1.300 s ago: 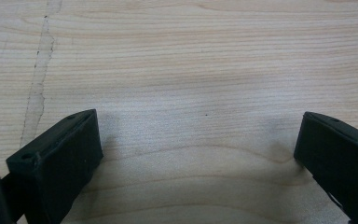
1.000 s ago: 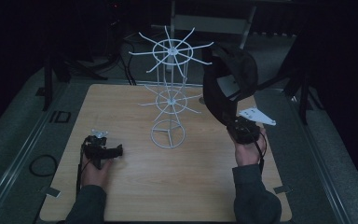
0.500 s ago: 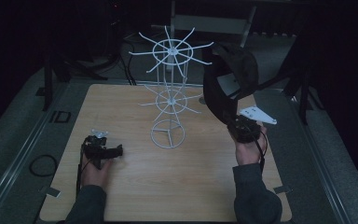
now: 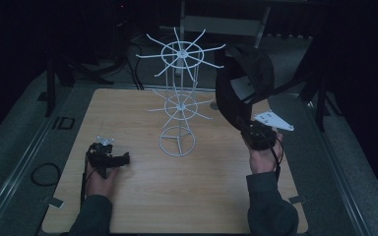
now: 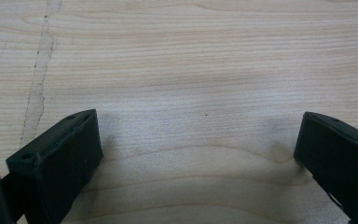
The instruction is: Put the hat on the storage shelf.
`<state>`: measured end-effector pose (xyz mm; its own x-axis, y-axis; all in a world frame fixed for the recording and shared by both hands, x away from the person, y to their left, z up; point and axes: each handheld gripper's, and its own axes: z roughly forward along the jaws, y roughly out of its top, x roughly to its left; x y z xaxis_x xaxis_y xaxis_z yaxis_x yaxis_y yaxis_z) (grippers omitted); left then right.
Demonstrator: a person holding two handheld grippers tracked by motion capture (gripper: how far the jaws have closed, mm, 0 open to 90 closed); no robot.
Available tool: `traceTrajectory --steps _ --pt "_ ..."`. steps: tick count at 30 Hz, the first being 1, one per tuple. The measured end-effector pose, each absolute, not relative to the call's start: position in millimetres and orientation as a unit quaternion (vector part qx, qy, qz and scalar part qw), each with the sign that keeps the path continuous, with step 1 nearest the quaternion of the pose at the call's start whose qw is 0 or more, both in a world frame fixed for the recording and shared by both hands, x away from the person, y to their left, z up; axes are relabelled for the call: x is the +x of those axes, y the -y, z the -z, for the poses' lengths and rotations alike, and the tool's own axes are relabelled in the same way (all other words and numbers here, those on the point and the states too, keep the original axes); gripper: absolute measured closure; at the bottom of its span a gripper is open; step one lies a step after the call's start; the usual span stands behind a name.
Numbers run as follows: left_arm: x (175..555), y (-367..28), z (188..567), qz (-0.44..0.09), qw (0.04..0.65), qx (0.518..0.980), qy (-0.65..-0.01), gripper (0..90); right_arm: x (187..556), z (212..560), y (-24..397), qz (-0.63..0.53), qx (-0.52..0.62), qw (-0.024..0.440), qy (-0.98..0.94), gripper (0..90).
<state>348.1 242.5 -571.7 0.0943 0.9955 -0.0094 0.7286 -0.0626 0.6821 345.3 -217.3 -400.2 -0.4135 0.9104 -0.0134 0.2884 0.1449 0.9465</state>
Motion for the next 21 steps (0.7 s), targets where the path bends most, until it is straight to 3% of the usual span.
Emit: traceTrajectory --steps 21 --pt "348.1 -242.4 571.8 -0.244 0.275 0.687 -0.627 0.8 343.7 391.3 215.7 -0.495 0.432 0.324 -0.681 86.4"
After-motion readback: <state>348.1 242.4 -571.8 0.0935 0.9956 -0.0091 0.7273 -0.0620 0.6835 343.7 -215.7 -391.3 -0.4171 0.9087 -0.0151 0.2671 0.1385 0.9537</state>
